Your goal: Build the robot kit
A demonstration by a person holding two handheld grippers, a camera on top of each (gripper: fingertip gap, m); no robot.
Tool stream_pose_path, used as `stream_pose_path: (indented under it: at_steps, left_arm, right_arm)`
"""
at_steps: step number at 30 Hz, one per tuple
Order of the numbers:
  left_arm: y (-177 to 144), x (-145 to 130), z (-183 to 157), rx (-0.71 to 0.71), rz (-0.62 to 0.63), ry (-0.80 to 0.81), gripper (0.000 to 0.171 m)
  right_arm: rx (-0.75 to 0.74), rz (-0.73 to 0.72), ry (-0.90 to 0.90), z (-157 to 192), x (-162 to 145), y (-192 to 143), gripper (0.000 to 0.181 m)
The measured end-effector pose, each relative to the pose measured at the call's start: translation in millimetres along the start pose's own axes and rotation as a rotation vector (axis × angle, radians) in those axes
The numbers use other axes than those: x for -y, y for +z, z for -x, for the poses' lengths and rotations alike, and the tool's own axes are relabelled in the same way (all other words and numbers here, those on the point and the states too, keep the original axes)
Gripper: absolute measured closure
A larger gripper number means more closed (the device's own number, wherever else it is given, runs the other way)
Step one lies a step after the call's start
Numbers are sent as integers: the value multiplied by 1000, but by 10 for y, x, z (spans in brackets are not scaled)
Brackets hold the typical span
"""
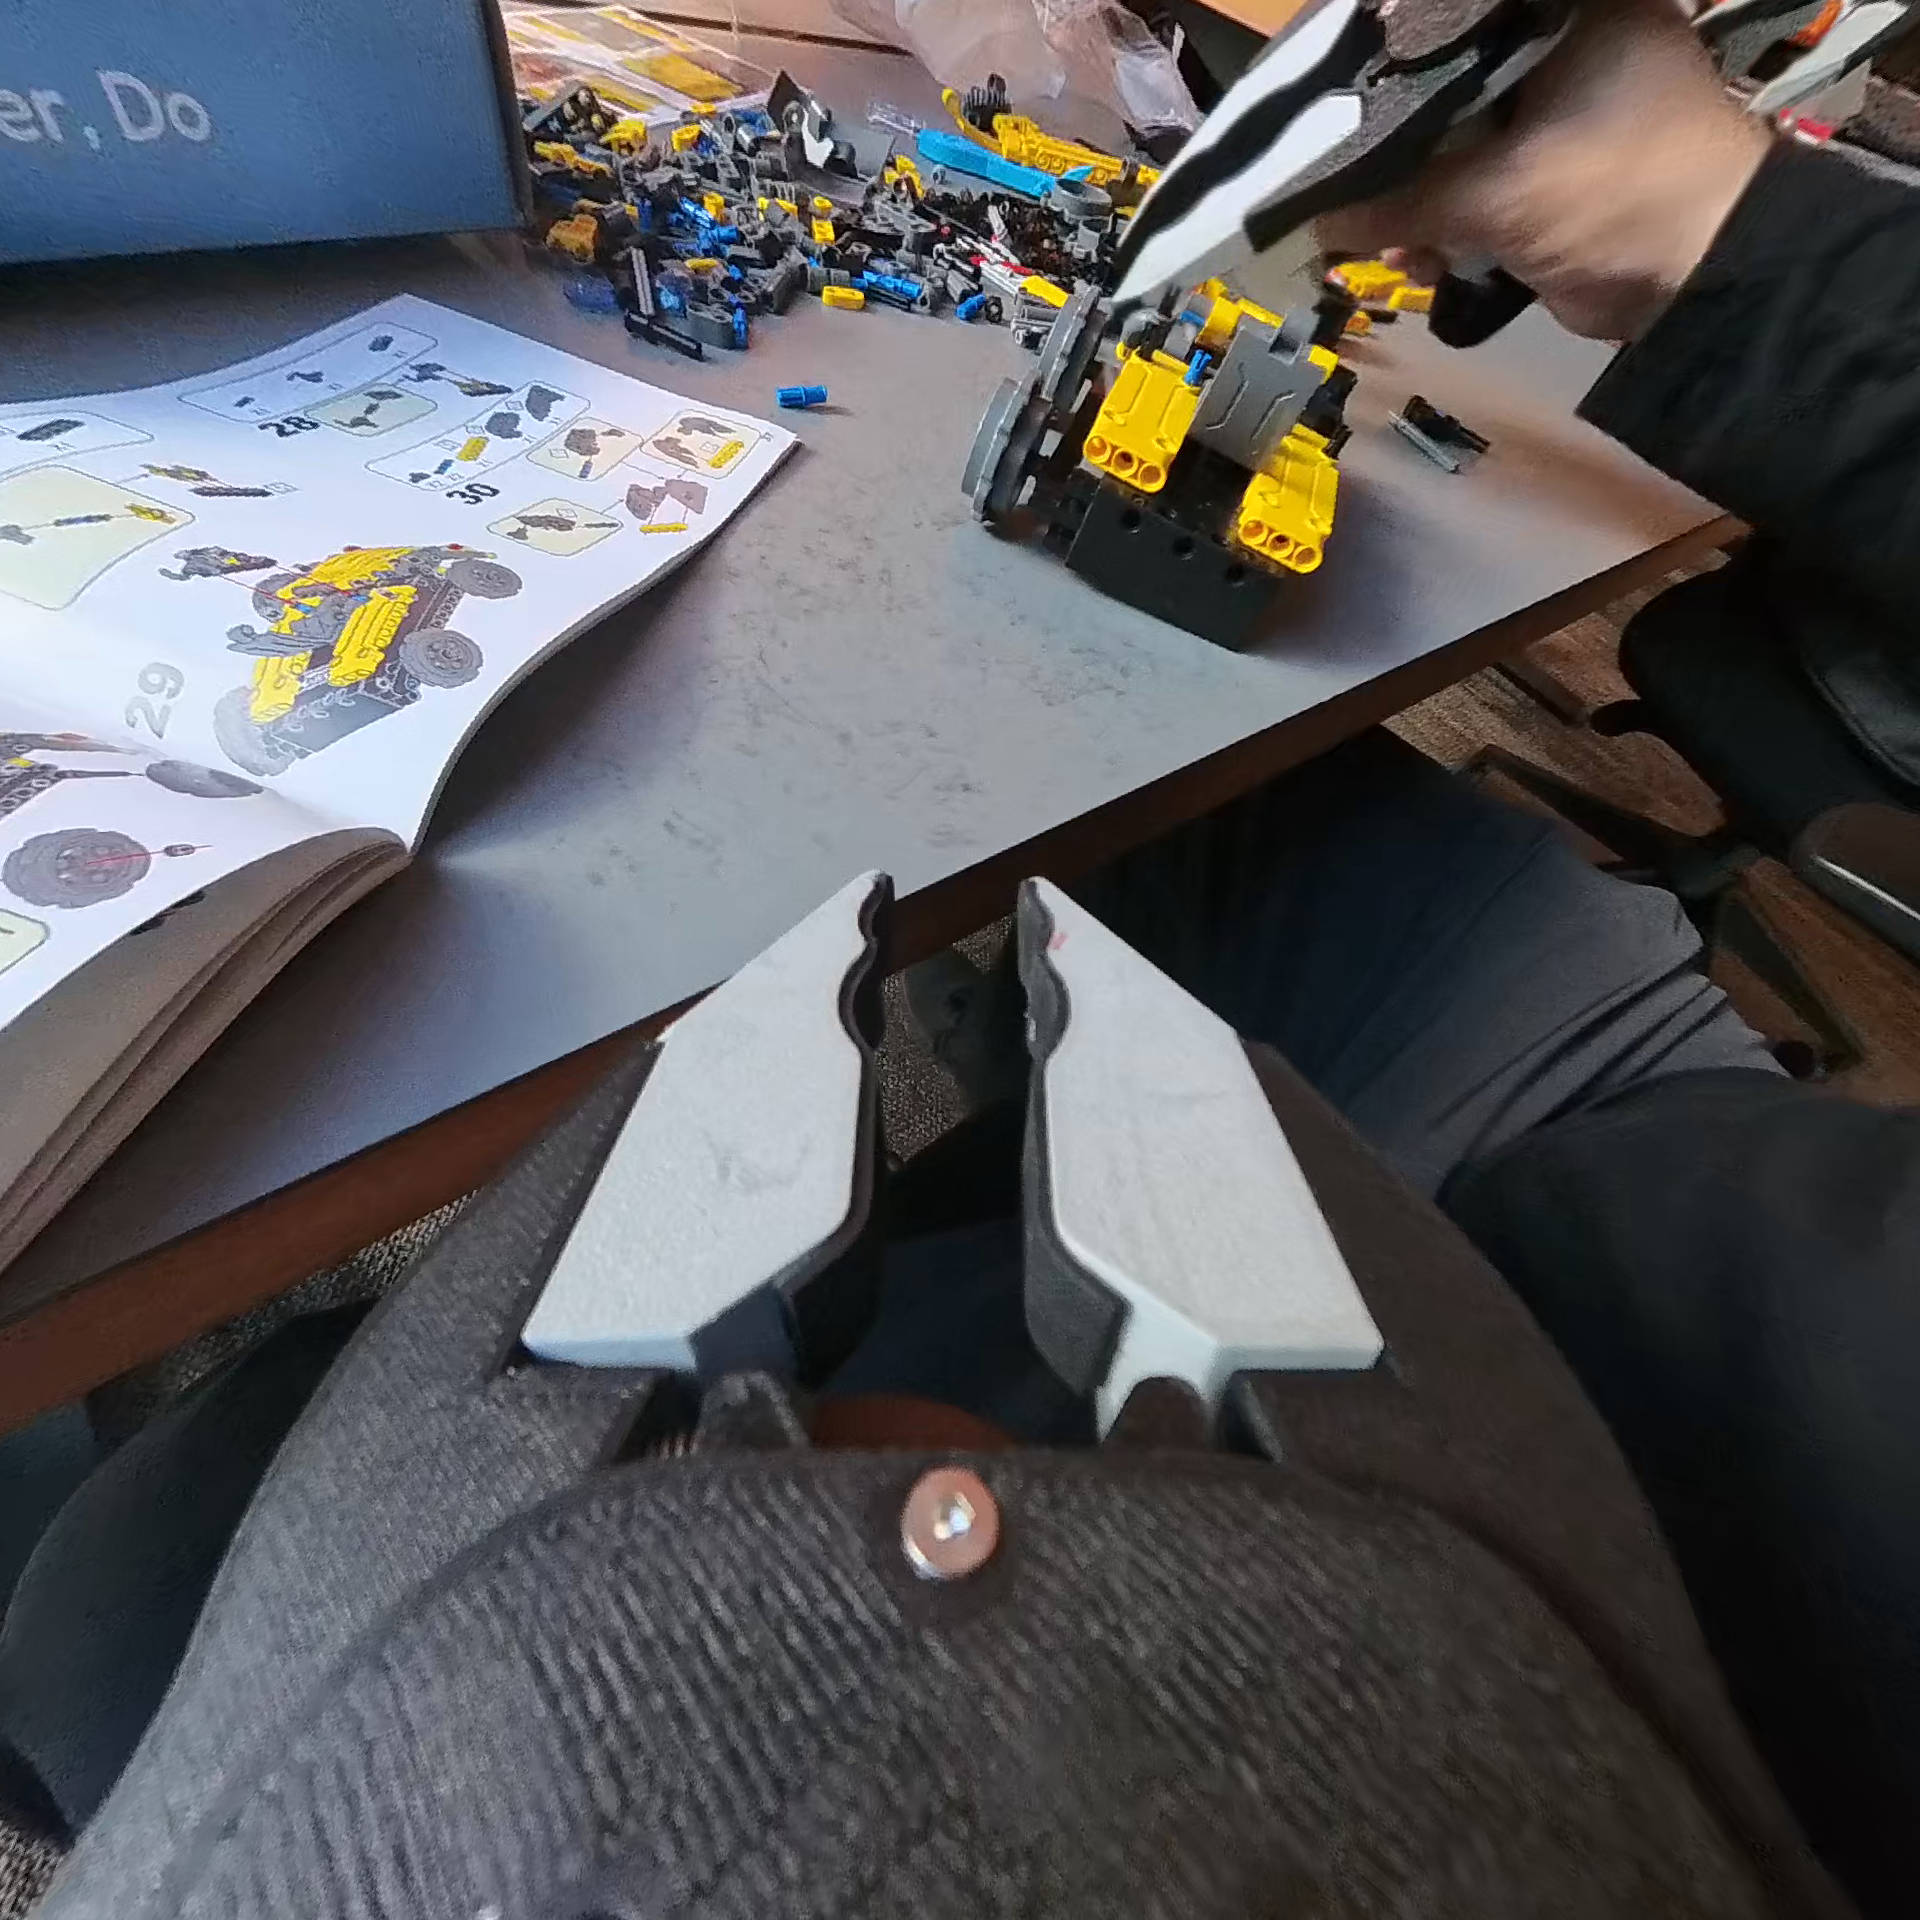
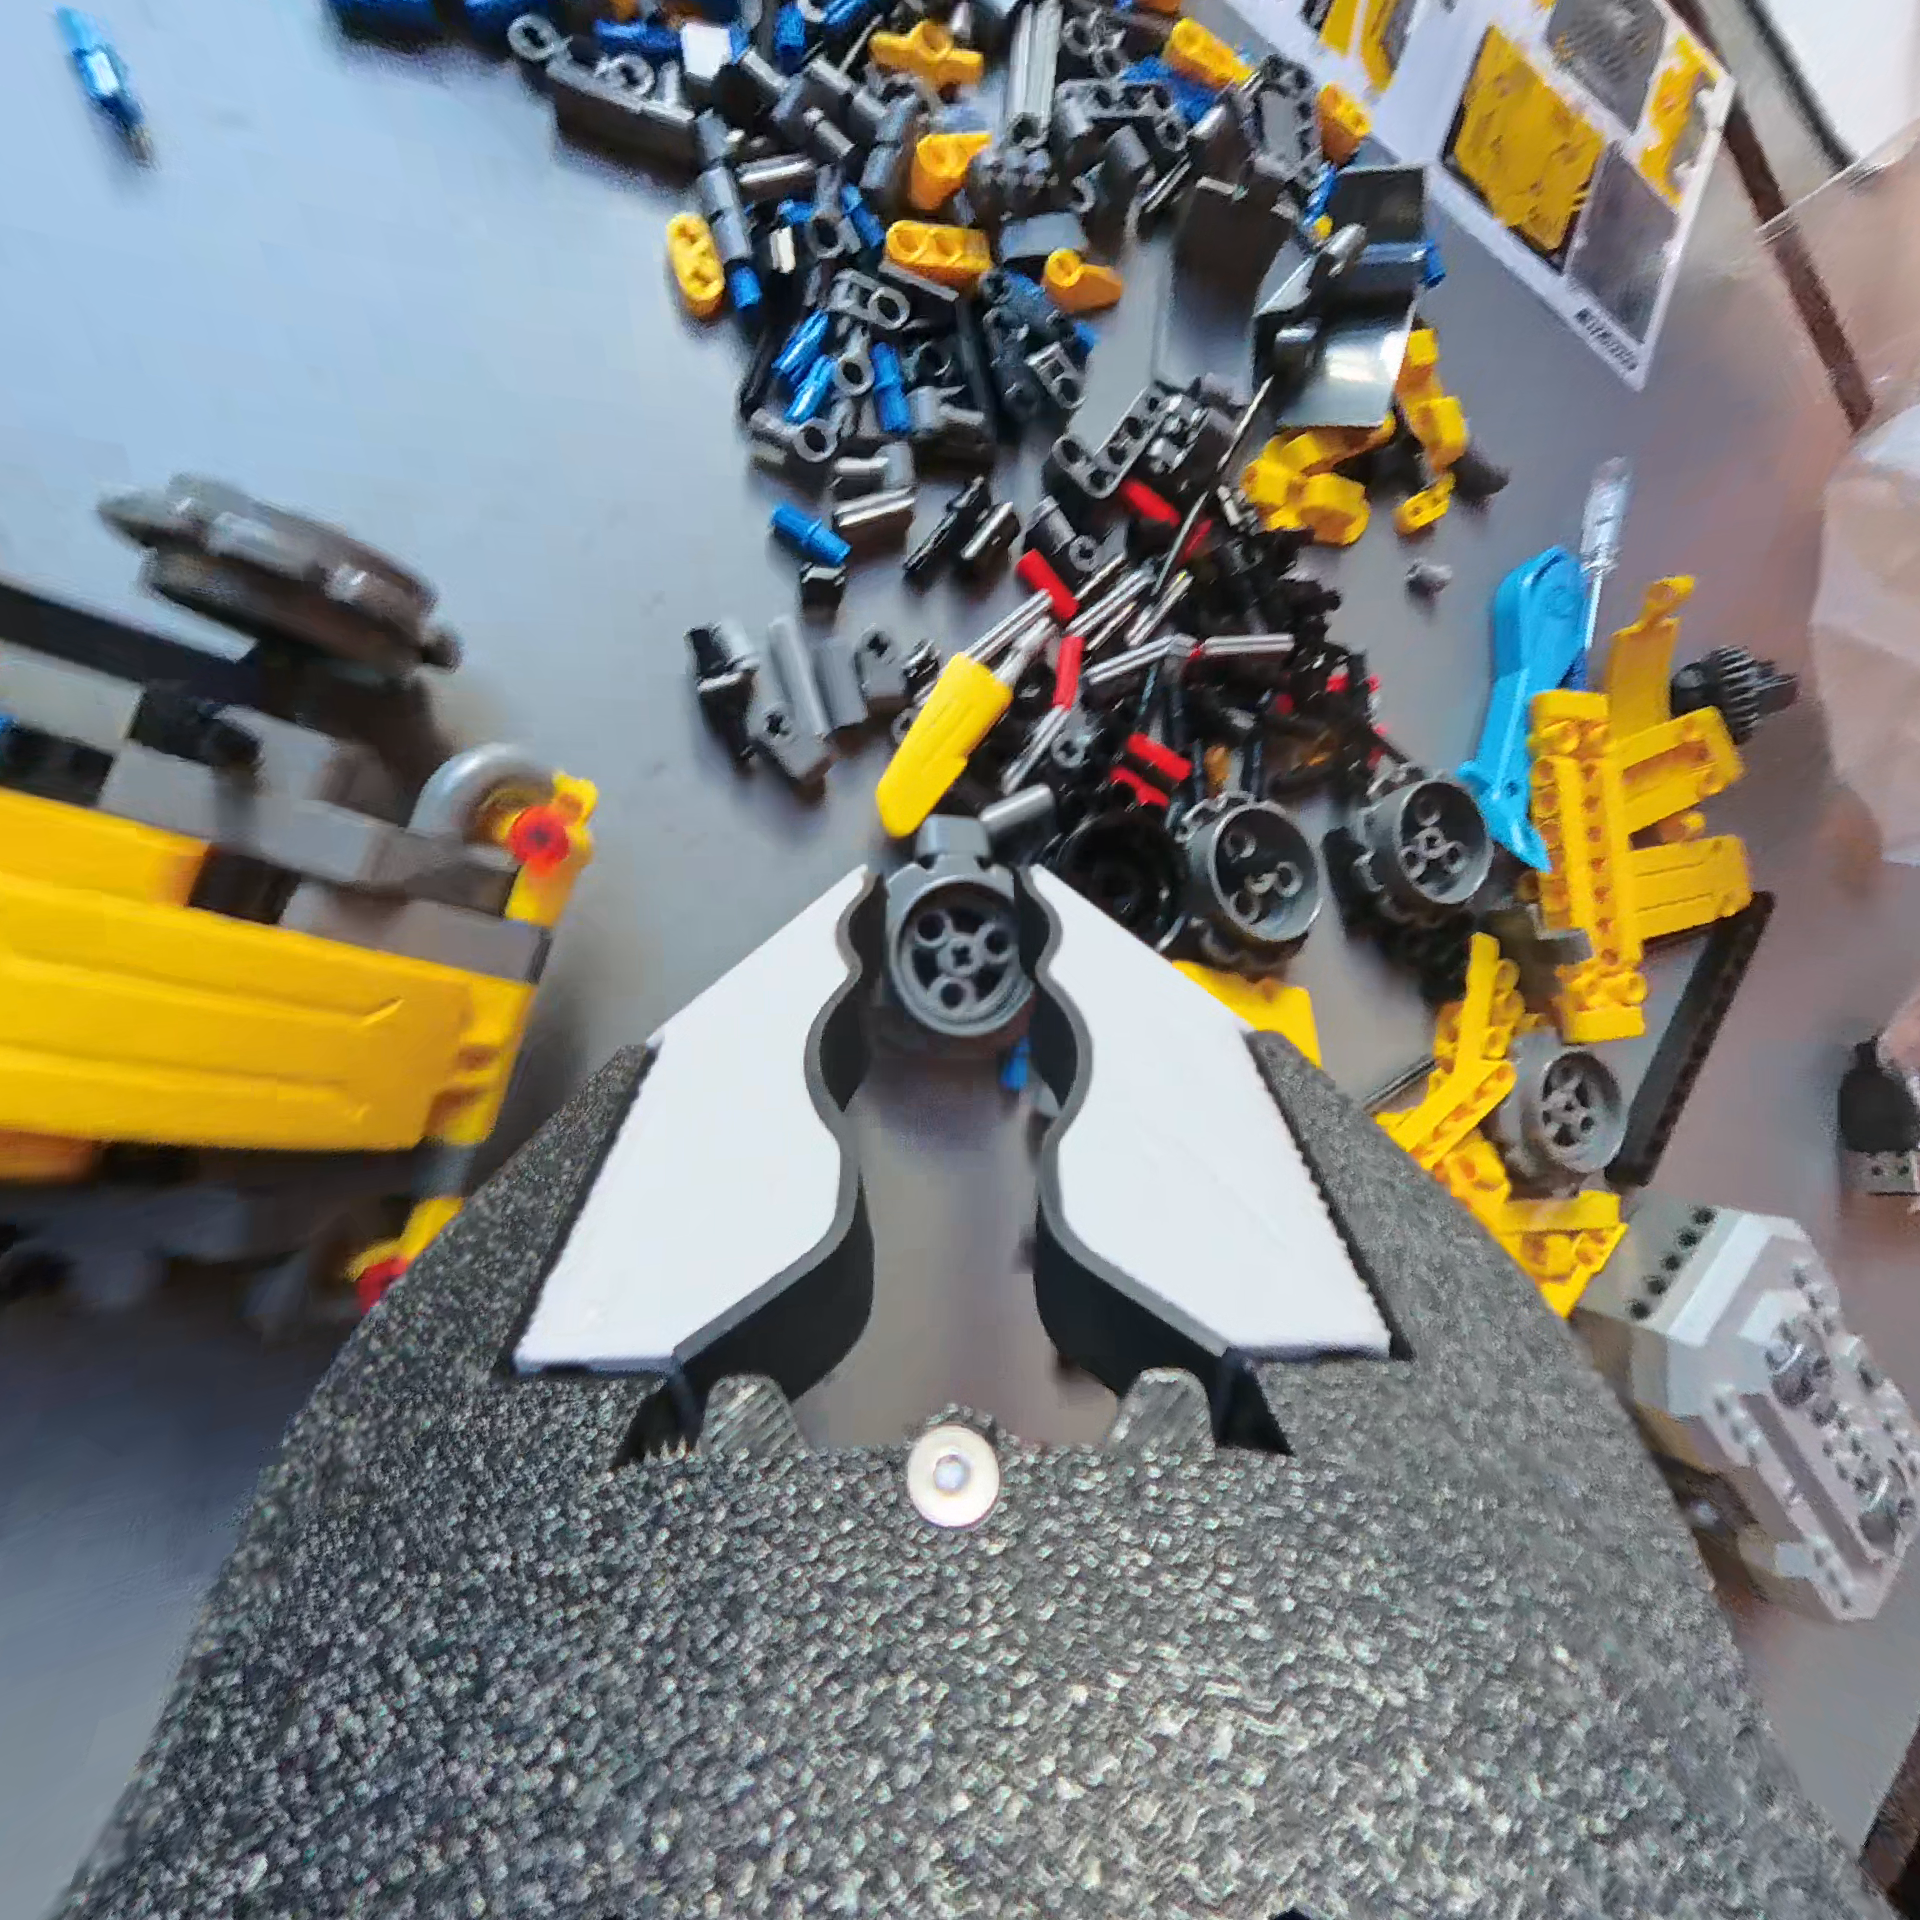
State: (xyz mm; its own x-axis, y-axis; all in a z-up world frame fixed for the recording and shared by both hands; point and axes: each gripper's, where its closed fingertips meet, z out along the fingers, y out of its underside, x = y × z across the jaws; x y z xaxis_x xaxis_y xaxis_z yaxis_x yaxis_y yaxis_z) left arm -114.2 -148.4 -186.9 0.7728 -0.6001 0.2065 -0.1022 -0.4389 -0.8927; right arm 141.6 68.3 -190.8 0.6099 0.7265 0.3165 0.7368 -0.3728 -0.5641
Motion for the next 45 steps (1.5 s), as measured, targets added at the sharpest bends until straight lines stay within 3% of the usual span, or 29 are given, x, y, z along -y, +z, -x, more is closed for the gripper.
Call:
stream_pose_path:
  at_steps: [4,9,16,20,23,28,31,34,45]
  left_arm:
    - [-14,8,31,3,-5,-11,151]
    - [-28,21,44,-11,-13,-44,150]
    - [-13,2,48,-7,-8,-37,150]
    - [1,-9,53,-1,-10,-25,150]
    - [24,-27,65,10,2,-8,150]
    - [30,-14,79,59,-1,96,152]
    - [19,25,151,131,-15,174,155]
    - [-2,68,201,170,-30,185,155]
    - [54,98,110,173,-37,212,156]
  right_arm:
    - [-31,-14,11,-91,108,-9,156]
    - [-68,-124,88,-102,256,-337,156]
    - [-32,-562,362,176,518,-953,141]
    - [-135,-615,330,185,318,-1036,143]
    - [-279,-596,344,-34,-34,-1144,168]
    - [-510,-595,424,-471,-609,-1411,150]
    - [-482,-651,443,-482,-659,-1454,151]
    - [-472,-731,421,-466,-621,-1537,172]
    - [-385,-841,450,-433,-601,-1646,172]
